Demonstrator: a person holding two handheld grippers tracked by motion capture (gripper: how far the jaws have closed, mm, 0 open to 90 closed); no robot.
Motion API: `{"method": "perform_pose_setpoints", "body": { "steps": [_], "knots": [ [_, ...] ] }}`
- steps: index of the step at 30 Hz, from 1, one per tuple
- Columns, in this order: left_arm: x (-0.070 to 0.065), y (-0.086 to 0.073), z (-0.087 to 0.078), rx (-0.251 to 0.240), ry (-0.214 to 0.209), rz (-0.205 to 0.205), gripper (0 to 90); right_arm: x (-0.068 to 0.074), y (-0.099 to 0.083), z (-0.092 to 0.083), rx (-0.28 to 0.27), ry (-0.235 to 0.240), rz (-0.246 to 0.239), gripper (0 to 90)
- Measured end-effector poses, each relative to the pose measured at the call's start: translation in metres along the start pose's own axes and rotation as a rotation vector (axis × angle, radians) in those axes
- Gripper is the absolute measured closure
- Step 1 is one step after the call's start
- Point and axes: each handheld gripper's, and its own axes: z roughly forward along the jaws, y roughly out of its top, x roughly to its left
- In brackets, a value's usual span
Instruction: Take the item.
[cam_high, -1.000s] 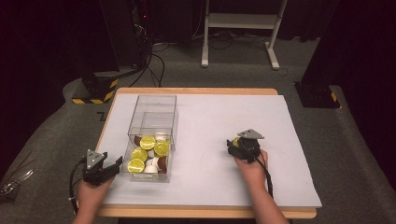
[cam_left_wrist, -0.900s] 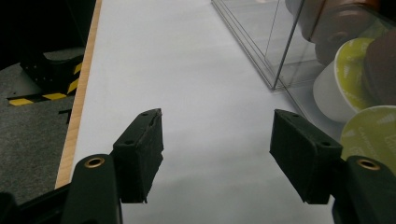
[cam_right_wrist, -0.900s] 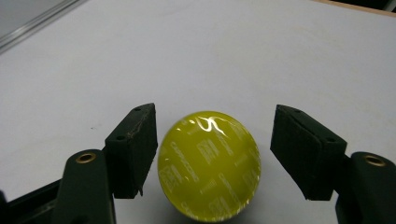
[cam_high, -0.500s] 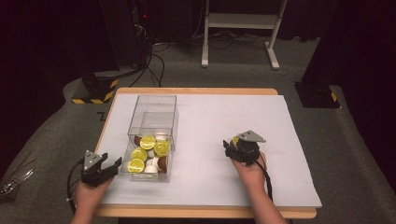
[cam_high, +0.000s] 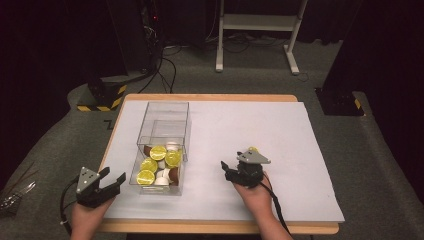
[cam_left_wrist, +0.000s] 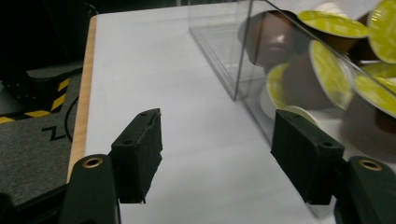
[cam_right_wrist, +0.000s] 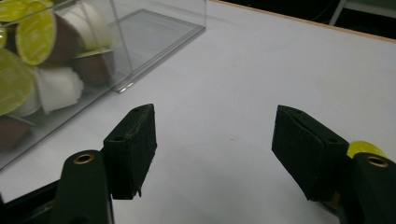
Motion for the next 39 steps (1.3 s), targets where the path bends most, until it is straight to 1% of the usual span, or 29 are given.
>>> {"method": "perform_pose_setpoints", "body": {
  "steps": [2, 3, 4, 5, 6, 7, 8, 9, 10, 11, 12, 13, 14, 15, 17, 18, 19, 20, 23, 24, 25, 26, 27, 28, 31, 33, 35, 37, 39],
  "knots": [
    [-0.001, -0.005, -0.007, 0.004, -0.003, 0.006, 32.5, 0.014, -0.001, -0.003, -0.017, 0.014, -0.018, 30.2],
    [-0.001, -0.005, -0.007, 0.004, -0.003, 0.006, 32.4, 0.018, -0.002, -0.003, -0.017, 0.027, -0.019, 30.2],
    [-0.001, -0.007, -0.011, 0.014, -0.007, 0.008, 32.3, 0.022, -0.003, -0.003, -0.016, 0.032, -0.028, 30.2],
    [-0.001, -0.007, -0.011, 0.014, -0.007, 0.008, 31.6, 0.022, -0.003, -0.003, -0.016, 0.032, -0.028, 30.2],
    [-0.002, -0.008, -0.015, 0.003, -0.015, -0.003, 31.4, 0.030, -0.005, -0.003, -0.006, 0.049, -0.039, 30.5],
    [-0.002, -0.008, -0.015, 0.003, -0.015, -0.003, 31.0, 0.030, -0.005, -0.003, -0.006, 0.049, -0.039, 30.5],
    [-0.002, -0.008, -0.019, -0.004, -0.027, -0.003, 30.7, 0.037, -0.007, -0.002, -0.001, 0.068, -0.038, 30.6],
    [-0.002, -0.008, -0.019, -0.004, -0.027, -0.003, 30.4, 0.037, -0.007, -0.002, -0.001, 0.068, -0.038, 30.6],
    [-0.003, -0.008, -0.020, -0.013, -0.042, -0.009, 30.3, 0.045, -0.009, 0.000, -0.002, 0.088, -0.037, 30.5],
    [-0.003, -0.008, -0.020, -0.013, -0.042, -0.009, 30.3, 0.045, -0.009, 0.000, -0.002, 0.088, -0.037, 30.5],
    [-0.004, -0.008, -0.020, -0.006, -0.048, -0.011, 30.3, 0.052, -0.010, 0.002, 0.001, 0.108, -0.043, 30.5],
    [-0.005, -0.010, -0.019, -0.003, -0.054, -0.015, 30.3, 0.052, -0.010, 0.002, 0.001, 0.108, -0.043, 30.5],
    [-0.007, -0.011, -0.018, 0.003, -0.057, -0.010, 30.1, 0.060, -0.011, 0.004, 0.006, 0.126, -0.048, 29.8],
    [-0.008, -0.013, -0.018, 0.016, -0.062, 0.010, 30.1, 0.062, -0.012, 0.005, 0.007, 0.133, -0.049, 29.3],
    [-0.009, -0.014, -0.018, 0.008, -0.068, 0.006, 30.5, 0.065, -0.012, 0.006, 0.009, 0.136, -0.053, 29.1],
    [-0.009, -0.014, -0.020, -0.001, -0.075, 0.006, 31.9, 0.071, -0.013, 0.008, 0.013, 0.150, -0.057, 28.6],
    [-0.009, -0.014, -0.020, -0.001, -0.075, 0.006, 32.4, 0.071, -0.013, 0.008, 0.013, 0.150, -0.057, 28.6],
    [-0.010, -0.014, -0.021, -0.005, -0.094, 0.007, 32.5, 0.077, -0.014, 0.010, 0.018, 0.163, -0.070, 28.1],
    [-0.011, -0.015, -0.021, -0.002, -0.100, 0.021, 32.4, 0.084, -0.015, 0.012, 0.020, 0.171, -0.075, 27.2],
    [-0.011, -0.016, -0.021, 0.005, -0.111, 0.026, 32.3, 0.086, -0.016, 0.013, 0.021, 0.175, -0.077, 27.0],
    [-0.012, -0.016, -0.020, -0.001, -0.112, 0.010, 31.8, 0.088, -0.017, 0.014, 0.023, 0.179, -0.076, 26.8],
    [-0.013, -0.017, -0.020, 0.003, -0.114, 0.009, 31.3, 0.090, -0.017, 0.015, 0.026, 0.186, -0.078, 26.7],
    [-0.013, -0.017, -0.019, 0.008, -0.111, 0.016, 30.8, 0.092, -0.018, 0.016, 0.029, 0.194, -0.078, 26.5],
    [-0.014, -0.018, -0.019, 0.004, -0.111, 0.009, 30.1, 0.094, -0.018, 0.018, 0.032, 0.201, -0.077, 26.3],
    [-0.014, -0.018, -0.019, 0.001, -0.114, 0.010, 29.6, 0.098, -0.018, 0.020, 0.035, 0.216, -0.078, 26.0],
    [-0.014, -0.018, -0.018, -0.002, -0.110, 0.009, 29.9, 0.104, -0.017, 0.021, 0.035, 0.226, -0.095, 25.2],
    [-0.014, -0.019, -0.018, -0.001, -0.109, 0.011, 30.2, 0.106, -0.017, 0.022, 0.033, 0.232, -0.100, 25.1],
    [-0.015, -0.019, -0.017, -0.007, -0.097, 0.020, 30.2, 0.111, -0.016, 0.023, 0.036, 0.242, -0.111, 24.3],
    [-0.015, -0.019, -0.016, -0.014, -0.092, 0.013, 30.2, 0.114, -0.016, 0.025, 0.039, 0.244, -0.119, 23.5]
  ]
}}
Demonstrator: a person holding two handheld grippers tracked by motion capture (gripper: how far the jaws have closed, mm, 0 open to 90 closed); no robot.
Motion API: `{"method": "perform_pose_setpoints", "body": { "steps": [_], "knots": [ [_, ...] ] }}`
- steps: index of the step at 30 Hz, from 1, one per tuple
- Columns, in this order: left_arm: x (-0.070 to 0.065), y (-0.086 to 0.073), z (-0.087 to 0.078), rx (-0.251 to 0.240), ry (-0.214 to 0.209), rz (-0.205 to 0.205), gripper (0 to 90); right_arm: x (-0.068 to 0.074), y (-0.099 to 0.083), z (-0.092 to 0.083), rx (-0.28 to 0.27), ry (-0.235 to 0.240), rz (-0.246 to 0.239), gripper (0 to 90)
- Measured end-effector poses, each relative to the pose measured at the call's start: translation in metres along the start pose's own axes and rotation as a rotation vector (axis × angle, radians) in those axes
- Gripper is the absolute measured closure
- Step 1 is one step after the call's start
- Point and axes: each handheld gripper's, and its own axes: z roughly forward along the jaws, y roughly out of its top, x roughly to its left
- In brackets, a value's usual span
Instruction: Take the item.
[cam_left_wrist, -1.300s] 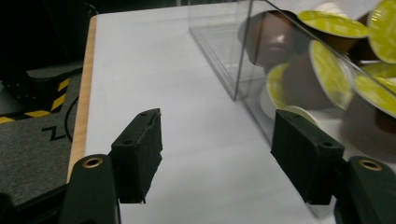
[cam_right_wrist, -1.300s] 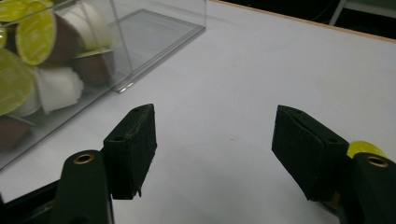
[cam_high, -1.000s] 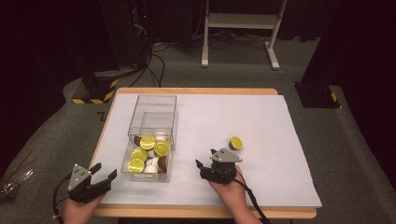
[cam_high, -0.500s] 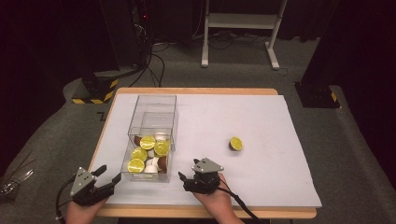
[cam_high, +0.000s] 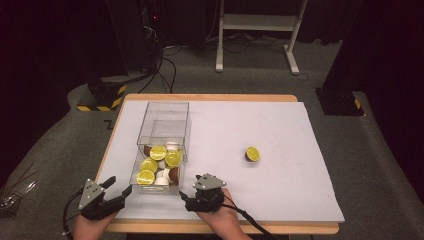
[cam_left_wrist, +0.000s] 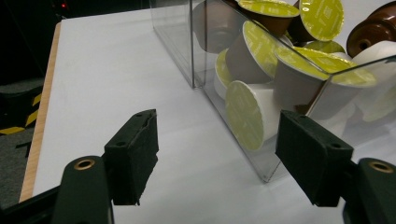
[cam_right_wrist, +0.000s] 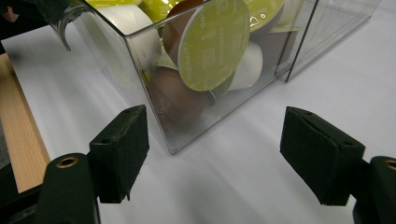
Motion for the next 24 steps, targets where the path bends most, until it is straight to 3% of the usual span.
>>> {"method": "perform_pose_setpoints", "body": {
  "steps": [14, 24],
  "knots": [
    [0.0009, 0.0013, -0.0040, -0.008, -0.030, -0.020, 28.3, 0.0062, 0.0072, 0.0066, -0.007, 0.001, -0.012, 23.1],
    [0.0018, 0.0023, -0.0091, -0.004, -0.063, 0.006, 25.9, 0.0064, 0.0091, 0.0093, -0.009, 0.002, -0.013, 23.0]
  ]
}}
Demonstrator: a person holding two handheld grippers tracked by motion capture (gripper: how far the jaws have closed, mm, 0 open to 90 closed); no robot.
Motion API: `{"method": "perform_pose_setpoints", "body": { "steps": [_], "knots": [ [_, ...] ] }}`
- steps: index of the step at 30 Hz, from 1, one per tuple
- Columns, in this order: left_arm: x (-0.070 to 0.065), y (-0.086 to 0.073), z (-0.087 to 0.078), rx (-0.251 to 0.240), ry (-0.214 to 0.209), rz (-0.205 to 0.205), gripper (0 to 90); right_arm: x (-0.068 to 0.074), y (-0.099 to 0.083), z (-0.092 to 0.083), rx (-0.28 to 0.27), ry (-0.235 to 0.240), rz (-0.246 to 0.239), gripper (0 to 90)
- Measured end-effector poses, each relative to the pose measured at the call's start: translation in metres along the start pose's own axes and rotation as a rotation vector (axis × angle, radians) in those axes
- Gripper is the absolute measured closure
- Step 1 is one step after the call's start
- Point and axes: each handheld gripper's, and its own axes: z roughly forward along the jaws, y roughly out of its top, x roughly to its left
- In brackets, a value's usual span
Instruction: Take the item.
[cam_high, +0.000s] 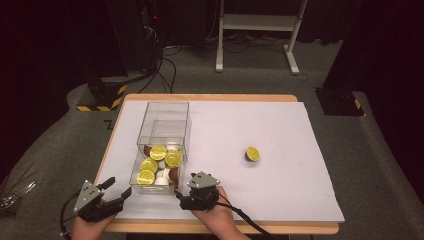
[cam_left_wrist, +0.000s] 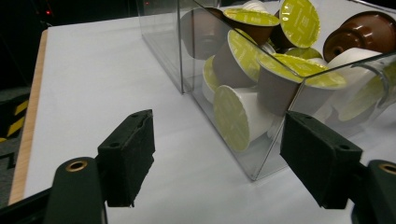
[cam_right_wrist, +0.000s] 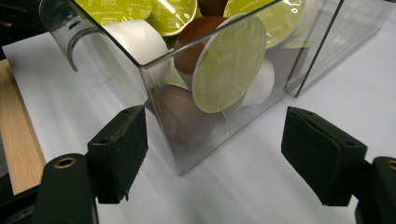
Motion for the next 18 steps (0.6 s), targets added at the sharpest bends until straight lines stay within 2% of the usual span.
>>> {"method": "perform_pose_setpoints", "body": {
  "steps": [3, 5, 7, 9, 13, 18],
  "knots": [
    [-0.001, 0.001, -0.001, -0.008, -0.024, -0.021, 25.9, 0.000, 0.000, 0.000, 0.000, 0.000, -0.005, 22.8],
    [-0.002, 0.000, 0.000, -0.002, -0.024, -0.014, 25.7, -0.001, 0.000, 0.000, 0.001, 0.000, -0.009, 22.7],
    [-0.005, -0.002, 0.003, 0.008, -0.012, 0.003, 25.7, -0.001, 0.001, -0.001, 0.003, -0.002, -0.012, 22.4],
    [-0.007, -0.002, 0.005, 0.005, -0.017, -0.005, 24.8, -0.001, 0.001, 0.000, 0.002, -0.001, -0.012, 22.2],
    [-0.009, -0.003, 0.008, -0.013, -0.005, 0.010, 24.5, -0.001, 0.001, 0.000, -0.002, -0.008, -0.006, 22.4],
    [-0.010, -0.003, 0.011, -0.020, -0.002, 0.006, 24.6, -0.003, 0.002, 0.001, -0.004, -0.011, -0.005, 22.4]
  ]
}}
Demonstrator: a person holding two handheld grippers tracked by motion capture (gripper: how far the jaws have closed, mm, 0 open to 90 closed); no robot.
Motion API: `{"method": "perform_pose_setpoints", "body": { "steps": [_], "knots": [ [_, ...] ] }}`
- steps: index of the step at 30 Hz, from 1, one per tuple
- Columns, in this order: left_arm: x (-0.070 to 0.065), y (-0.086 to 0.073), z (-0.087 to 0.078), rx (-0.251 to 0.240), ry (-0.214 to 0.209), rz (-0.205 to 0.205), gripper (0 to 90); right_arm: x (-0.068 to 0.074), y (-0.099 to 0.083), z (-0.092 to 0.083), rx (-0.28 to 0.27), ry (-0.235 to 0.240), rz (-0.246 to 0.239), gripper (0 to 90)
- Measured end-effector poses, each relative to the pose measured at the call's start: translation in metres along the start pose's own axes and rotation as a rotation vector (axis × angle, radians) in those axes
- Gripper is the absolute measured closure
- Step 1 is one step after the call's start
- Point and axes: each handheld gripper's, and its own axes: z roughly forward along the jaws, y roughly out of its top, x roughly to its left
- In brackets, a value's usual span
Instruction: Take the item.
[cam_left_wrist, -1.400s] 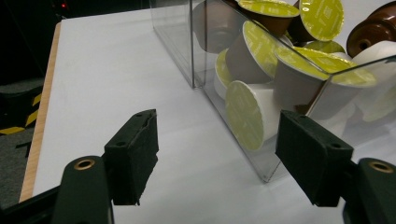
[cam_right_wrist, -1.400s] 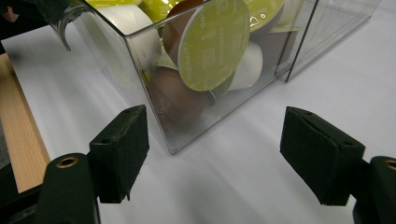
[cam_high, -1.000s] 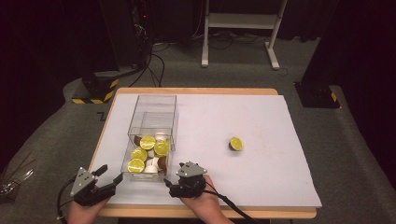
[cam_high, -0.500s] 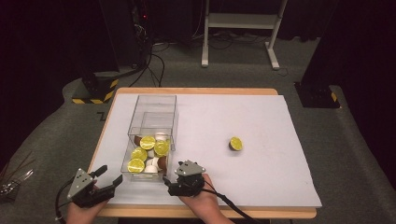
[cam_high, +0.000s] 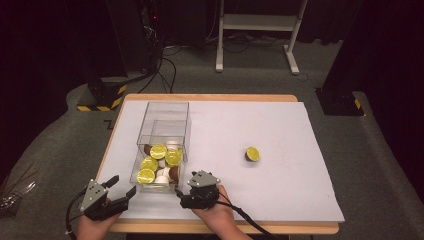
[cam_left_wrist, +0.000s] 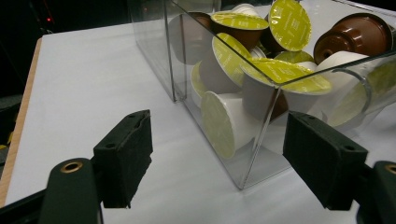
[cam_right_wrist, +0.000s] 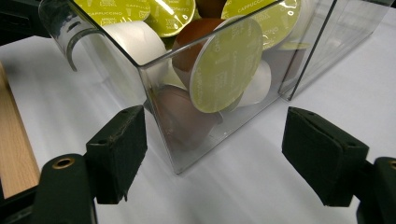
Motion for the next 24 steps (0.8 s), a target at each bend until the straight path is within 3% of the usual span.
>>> {"method": "perform_pose_setpoints", "body": {
  "steps": [4, 13, 24],
  "knots": [
    [0.000, 0.001, 0.006, -0.006, 0.003, -0.014, 24.6, -0.004, 0.002, 0.002, -0.008, -0.007, 0.006, 22.4],
    [-0.002, 0.004, 0.020, -0.020, 0.036, 0.009, 23.7, -0.014, 0.009, 0.006, -0.024, -0.029, 0.019, 22.7],
    [-0.001, 0.012, 0.038, -0.014, 0.026, -0.010, 19.4, -0.025, 0.017, 0.012, -0.034, -0.054, 0.020, 22.2]
  ]
}}
